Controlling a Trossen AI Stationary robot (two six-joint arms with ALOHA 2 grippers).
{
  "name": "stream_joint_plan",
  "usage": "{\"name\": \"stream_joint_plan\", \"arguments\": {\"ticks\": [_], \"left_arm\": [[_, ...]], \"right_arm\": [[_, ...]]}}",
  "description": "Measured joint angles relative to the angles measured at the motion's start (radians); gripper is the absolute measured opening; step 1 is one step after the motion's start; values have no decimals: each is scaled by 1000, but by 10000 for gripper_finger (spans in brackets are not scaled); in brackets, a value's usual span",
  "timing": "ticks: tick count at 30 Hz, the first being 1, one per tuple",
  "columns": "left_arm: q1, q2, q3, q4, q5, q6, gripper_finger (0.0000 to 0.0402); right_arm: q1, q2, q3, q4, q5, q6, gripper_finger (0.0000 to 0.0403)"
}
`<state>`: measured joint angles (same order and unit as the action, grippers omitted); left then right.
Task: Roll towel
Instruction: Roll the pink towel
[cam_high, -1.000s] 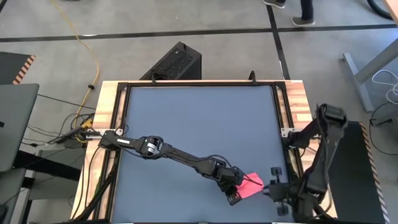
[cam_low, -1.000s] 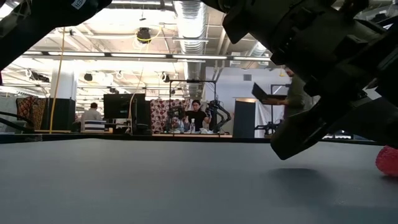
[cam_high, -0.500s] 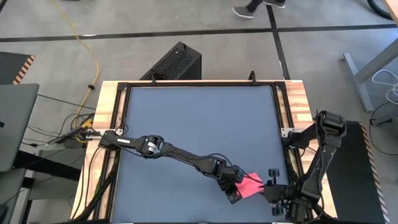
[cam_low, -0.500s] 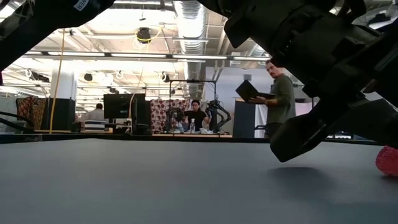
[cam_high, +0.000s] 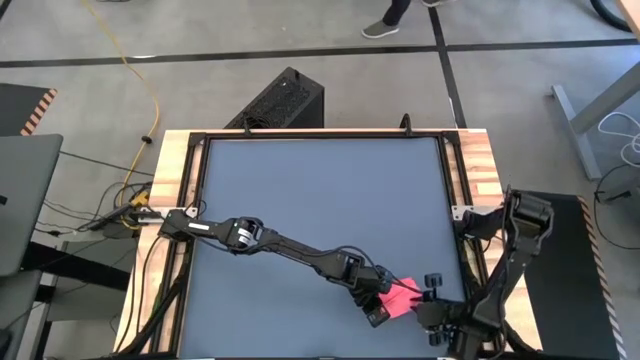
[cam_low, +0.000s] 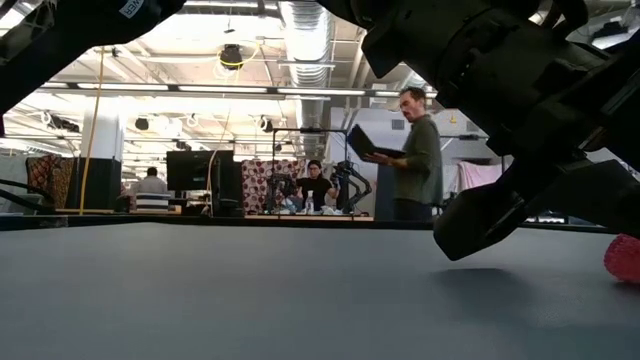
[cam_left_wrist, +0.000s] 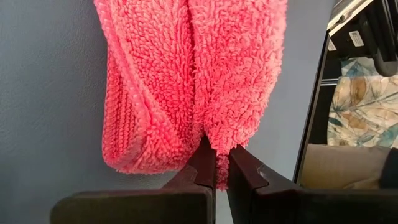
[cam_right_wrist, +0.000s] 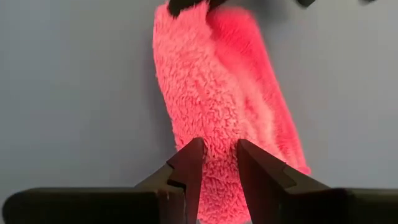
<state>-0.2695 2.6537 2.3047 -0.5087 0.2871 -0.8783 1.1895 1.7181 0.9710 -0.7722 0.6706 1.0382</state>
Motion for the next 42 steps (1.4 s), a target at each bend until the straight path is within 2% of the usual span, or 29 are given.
{"name": "stream_joint_plan", "arguments": {"ticks": [5, 11, 19, 25, 30, 35, 42], "left_arm": [[0, 0, 0, 0, 2, -1, 0], [1, 0, 0, 3, 15, -9, 0], [0, 0, 0, 3, 19, -14, 0], [-1, 0, 0, 3, 20, -17, 0], [-1, 0, 0, 3, 22, -21, 0], [-1, 0, 1, 2, 31, -21, 0], [-2, 0, 1, 5, 31, -23, 0]], "right_arm": [[-1, 73, 0, 41, -54, 5, 129], [-9, 130, 4, 31, -55, 13, 128], [-27, 131, 4, 31, -73, -127, 128], [-38, 130, 3, 32, -140, -81, 128], [-56, 83, 0, 44, -161, -52, 129], [-90, 0, -4, 9, -157, -168, 128], [-154, -64, -4, -4, -151, -119, 119]]}}
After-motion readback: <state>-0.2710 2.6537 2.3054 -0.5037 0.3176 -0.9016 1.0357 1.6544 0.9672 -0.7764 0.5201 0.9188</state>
